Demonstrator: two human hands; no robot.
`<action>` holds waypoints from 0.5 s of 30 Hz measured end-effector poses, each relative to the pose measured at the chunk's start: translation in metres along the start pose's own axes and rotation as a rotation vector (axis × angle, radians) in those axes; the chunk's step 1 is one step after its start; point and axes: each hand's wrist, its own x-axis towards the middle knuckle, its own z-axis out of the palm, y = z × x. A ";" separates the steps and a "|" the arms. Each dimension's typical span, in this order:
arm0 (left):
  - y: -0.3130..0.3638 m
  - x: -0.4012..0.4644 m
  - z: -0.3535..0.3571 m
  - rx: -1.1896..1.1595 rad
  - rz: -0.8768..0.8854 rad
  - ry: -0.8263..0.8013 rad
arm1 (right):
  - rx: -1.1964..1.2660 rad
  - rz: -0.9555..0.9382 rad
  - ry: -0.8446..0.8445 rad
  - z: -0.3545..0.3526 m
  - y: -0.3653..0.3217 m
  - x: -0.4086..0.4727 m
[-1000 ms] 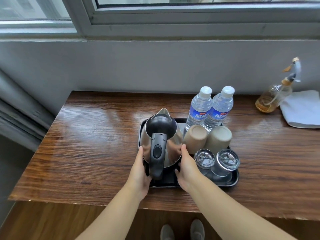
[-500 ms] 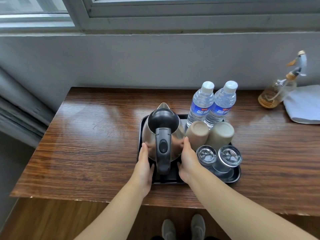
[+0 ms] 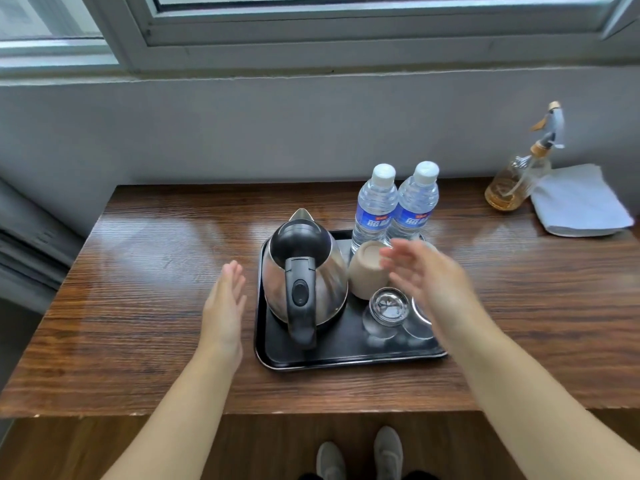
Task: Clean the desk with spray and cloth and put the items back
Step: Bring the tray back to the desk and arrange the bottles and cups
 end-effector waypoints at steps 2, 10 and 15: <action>0.000 0.005 -0.003 0.030 0.050 0.014 | -0.083 -0.191 0.132 -0.032 -0.004 0.009; -0.040 0.014 0.002 0.022 -0.020 0.016 | -0.116 0.011 0.346 -0.103 0.085 0.059; -0.056 0.009 0.009 -0.010 -0.068 -0.040 | -0.080 0.084 0.256 -0.093 0.107 0.058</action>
